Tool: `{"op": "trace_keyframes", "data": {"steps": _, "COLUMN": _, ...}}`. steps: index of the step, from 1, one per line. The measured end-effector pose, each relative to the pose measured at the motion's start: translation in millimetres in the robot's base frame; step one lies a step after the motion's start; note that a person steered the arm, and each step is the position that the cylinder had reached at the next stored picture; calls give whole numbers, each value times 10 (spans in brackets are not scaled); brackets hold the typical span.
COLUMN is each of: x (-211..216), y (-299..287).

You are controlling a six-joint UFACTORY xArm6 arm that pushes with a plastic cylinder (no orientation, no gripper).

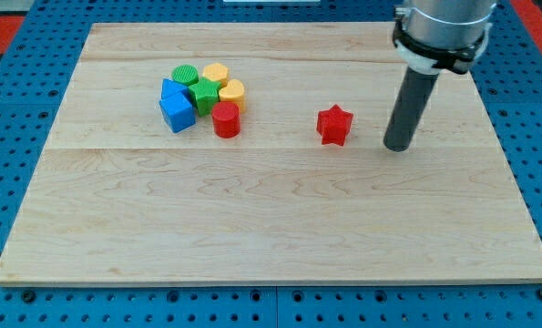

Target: Push the red star closer to the group of blocks

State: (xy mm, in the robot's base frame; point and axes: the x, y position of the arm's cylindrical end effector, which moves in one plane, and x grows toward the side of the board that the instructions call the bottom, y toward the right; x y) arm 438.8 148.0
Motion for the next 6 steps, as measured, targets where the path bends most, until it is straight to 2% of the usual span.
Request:
{"op": "trace_keyframes", "data": {"steps": 1, "x": -3, "y": -74}}
{"op": "trace_keyframes", "data": {"steps": 2, "x": -206, "y": -70}}
{"op": "trace_keyframes", "data": {"steps": 3, "x": -206, "y": -623}}
{"op": "trace_keyframes", "data": {"steps": 4, "x": -270, "y": -898}}
{"op": "trace_keyframes", "data": {"steps": 6, "x": -441, "y": -843}}
